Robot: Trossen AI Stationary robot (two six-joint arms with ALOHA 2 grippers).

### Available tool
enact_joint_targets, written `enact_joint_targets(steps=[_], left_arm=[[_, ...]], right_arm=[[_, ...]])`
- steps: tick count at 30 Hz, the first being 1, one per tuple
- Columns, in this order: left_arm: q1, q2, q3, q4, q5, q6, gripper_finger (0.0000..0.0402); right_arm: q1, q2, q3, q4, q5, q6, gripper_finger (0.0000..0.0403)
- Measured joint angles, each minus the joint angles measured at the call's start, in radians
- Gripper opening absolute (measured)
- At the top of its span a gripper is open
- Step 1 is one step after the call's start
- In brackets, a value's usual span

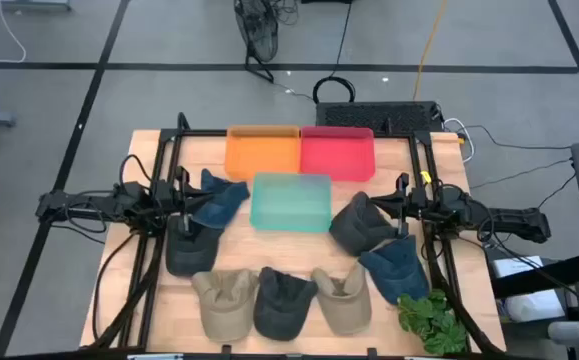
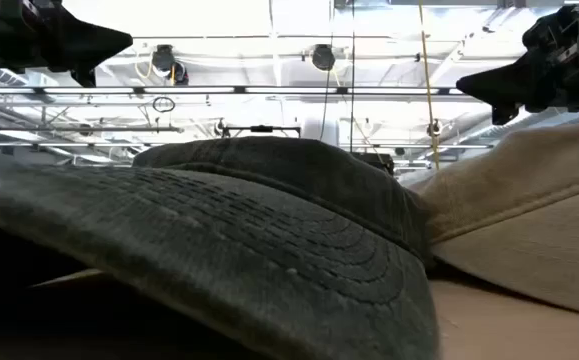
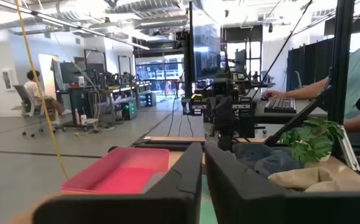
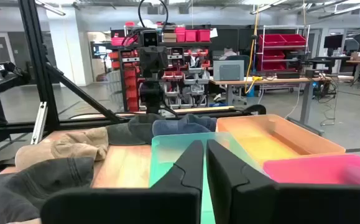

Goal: Pick & Place hat

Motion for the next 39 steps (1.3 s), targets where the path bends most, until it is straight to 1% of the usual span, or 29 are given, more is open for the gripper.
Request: enact_joint_targets(steps=[7,16,18,21,23,25,28,33,35,39], left_arm=[[0.0,0.0,0.0,0.001,0.0,-0.003,0.0066],[0.0,0.0,0.0,0.002,-0.001,-0.003,0.0069],[0.0,0.0,0.0,0.004,-0.001,-0.023,0.0069],[0.0,0.0,0.0,0.041,-0.002,-0.067,0.0069],[0.0,0.0,0.0,0.068,-0.001,-0.085,0.0069],[0.0,0.0,0.0,0.084,0.021,-0.092,0.0069],[0.0,0.015,0.001,0.095,0.05,-0.092,0.0069],[-0.002,0.066,0.022,0.169,0.05,-0.109,0.0082],[-0.002,0.1,0.051,0.151,0.047,-0.114,0.0093],[-0.002,0.192,0.111,0.104,0.042,-0.122,0.0119]], right_arm=[[0.0,0.0,0.0,0.001,-0.003,0.0,0.0],[0.0,0.0,0.0,0.001,-0.003,0.0,0.0],[0.0,0.0,0.0,0.004,-0.001,-0.007,0.0],[0.0,0.0,0.0,0.047,0.039,0.019,0.0],[0.0,0.003,0.0,0.12,0.082,0.044,0.0],[0.001,0.009,0.0,0.179,0.12,0.047,0.0002],[0.011,0.032,0.0,0.211,0.13,0.029,0.0021],[0.011,0.091,0.0,0.331,0.154,0.041,0.0085],[0.011,0.118,0.013,0.379,0.154,0.042,0.0111],[0.011,0.194,0.058,0.367,0.144,0.073,0.0151]])
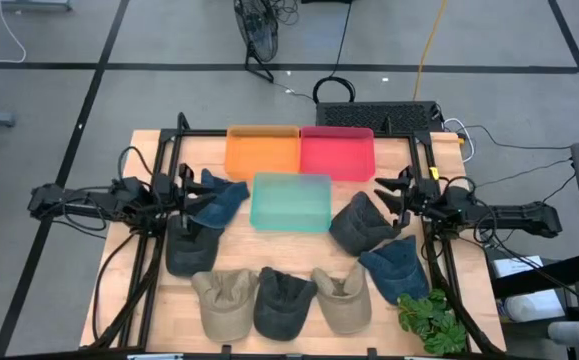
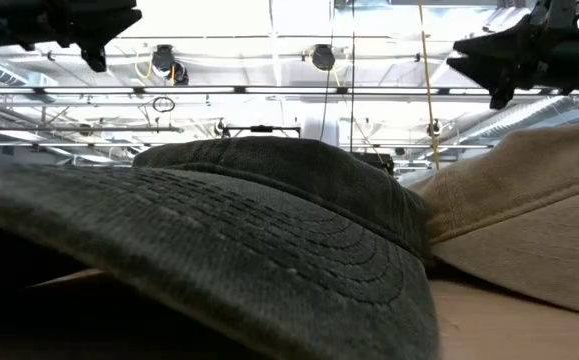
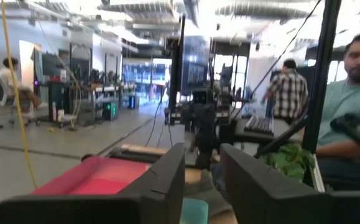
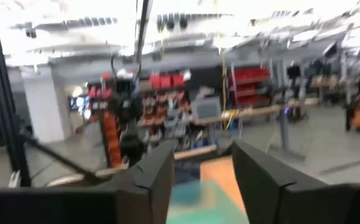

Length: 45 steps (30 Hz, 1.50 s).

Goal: Pick & Place hat
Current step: Put the top right black cap into the blue bin

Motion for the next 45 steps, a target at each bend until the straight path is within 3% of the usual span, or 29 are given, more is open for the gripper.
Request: enact_joint_targets(steps=[7,15,19,23,28,33,39,45], left_arm=[[0.0,0.192,0.086,0.069,0.003,0.0,0.014],[-0.015,0.358,0.144,0.176,0.008,-0.001,0.014],[-0.014,0.416,0.172,0.197,0.008,0.005,0.014],[-0.008,0.455,0.211,0.196,-0.015,0.023,0.014],[-0.001,0.482,0.261,0.137,-0.019,0.029,0.014],[-0.001,0.482,0.296,0.028,-0.041,0.03,0.014],[-0.001,0.486,0.303,0.013,-0.055,0.063,0.014],[0.003,0.491,0.303,0.07,-0.053,0.105,0.014]], right_arm=[[0.038,0.19,0.031,0.132,-0.046,0.046,0.0177],[0.125,0.382,0.034,0.444,-0.042,-0.051,0.0178],[0.128,0.464,0.074,0.465,-0.031,-0.079,0.0178],[0.103,0.553,0.191,0.349,0.0,-0.119,0.0178],[0.055,0.643,0.368,0.044,0.01,-0.102,0.0178],[0.043,0.663,0.501,-0.246,0.015,-0.073,0.0178],[0.051,0.663,0.661,-0.546,0.09,-0.025,0.0168],[0.051,0.691,0.759,-0.658,0.087,0.033,0.0158]])
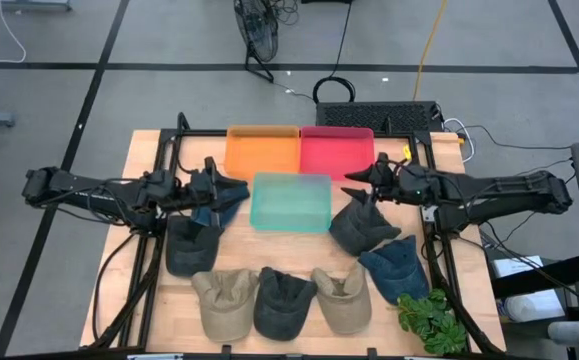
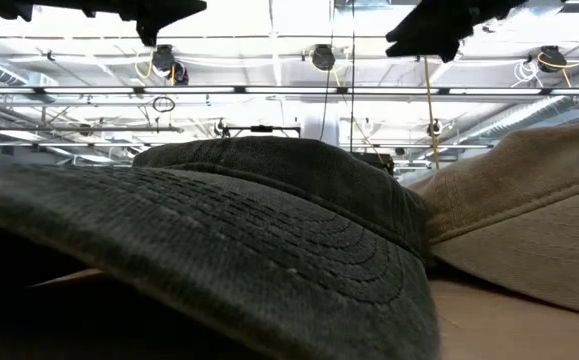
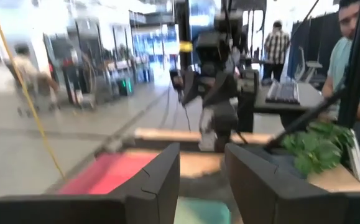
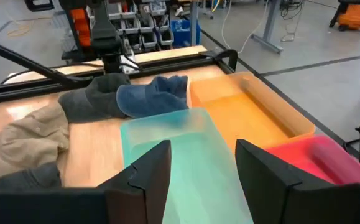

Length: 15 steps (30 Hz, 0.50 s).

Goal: Pick & Place hat
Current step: Put the top right black cap into the blue bin

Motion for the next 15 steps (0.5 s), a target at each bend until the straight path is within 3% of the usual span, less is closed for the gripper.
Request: enact_joint_targets(steps=[3,6,15], left_arm=[[0.025,0.0,0.0,0.066,0.008,0.047,0.014],[0.051,-0.004,0.0,0.054,0.01,-0.005,0.014],[0.086,-0.004,0.019,0.002,0.138,-0.046,0.014]], right_arm=[[0.0,0.025,0.038,-0.065,-0.002,0.008,0.0158],[0.0,0.049,0.081,-0.228,-0.002,0.076,0.0157],[0.006,0.168,0.112,-0.58,-0.012,0.318,0.0157]])
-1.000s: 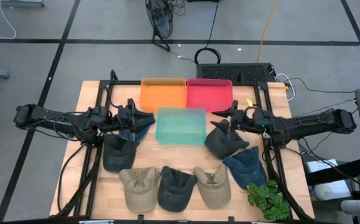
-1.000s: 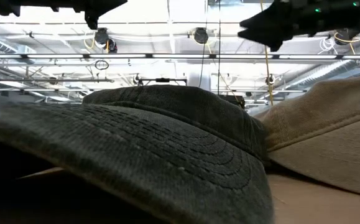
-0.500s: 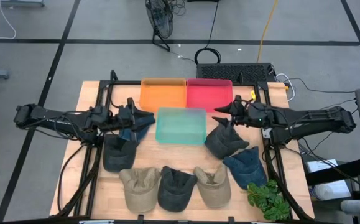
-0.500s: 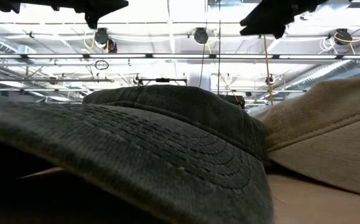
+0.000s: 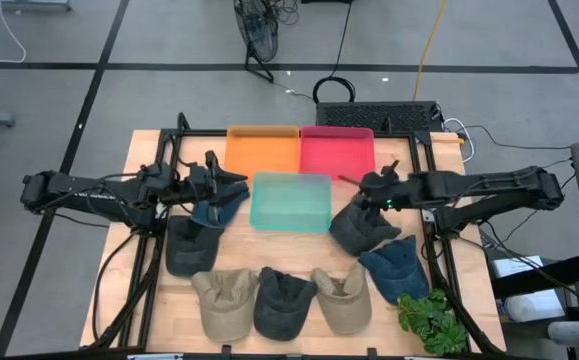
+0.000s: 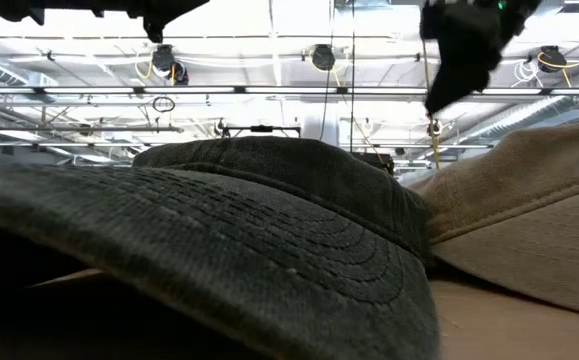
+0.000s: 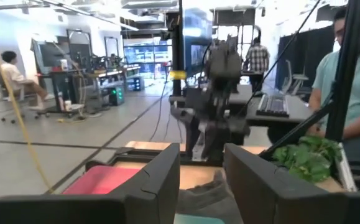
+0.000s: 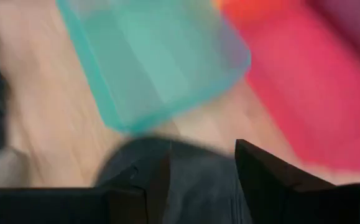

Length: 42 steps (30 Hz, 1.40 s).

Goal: Pick & Place hat
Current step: Put the top right black cap into the blue bin

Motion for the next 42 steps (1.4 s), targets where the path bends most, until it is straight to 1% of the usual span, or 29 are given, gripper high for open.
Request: enact_joint_targets(steps=[3,10,21,25,27,31,34,42], left_arm=[[-0.002,-0.001,0.029,-0.053,0.004,-0.022,0.014],[-0.024,0.0,0.083,-0.191,0.009,-0.031,0.014],[-0.03,0.0,0.087,-0.196,0.009,-0.02,0.014],[-0.03,0.0,0.087,-0.199,0.009,-0.032,0.014],[-0.03,0.0,0.087,-0.207,0.009,-0.054,0.014],[-0.03,0.0,0.087,-0.227,0.01,-0.094,0.014],[-0.03,0.0,0.087,-0.223,0.009,-0.107,0.014],[-0.03,0.0,0.087,-0.216,0.002,-0.104,0.014]], right_arm=[[0.0,0.042,-0.001,-0.056,-0.04,0.05,0.0157],[0.005,0.092,-0.001,-0.072,-0.114,0.155,0.0157],[0.005,0.101,-0.005,-0.116,-0.122,0.248,0.0157],[0.005,0.101,-0.057,-0.11,-0.122,0.303,0.0157],[0.005,0.101,-0.097,-0.085,-0.122,0.307,0.0157],[0.005,0.101,-0.166,0.031,-0.149,0.332,0.0157],[0.006,0.101,-0.196,0.112,-0.15,0.337,0.0157],[0.005,0.101,-0.231,0.125,-0.149,0.326,0.0157]])
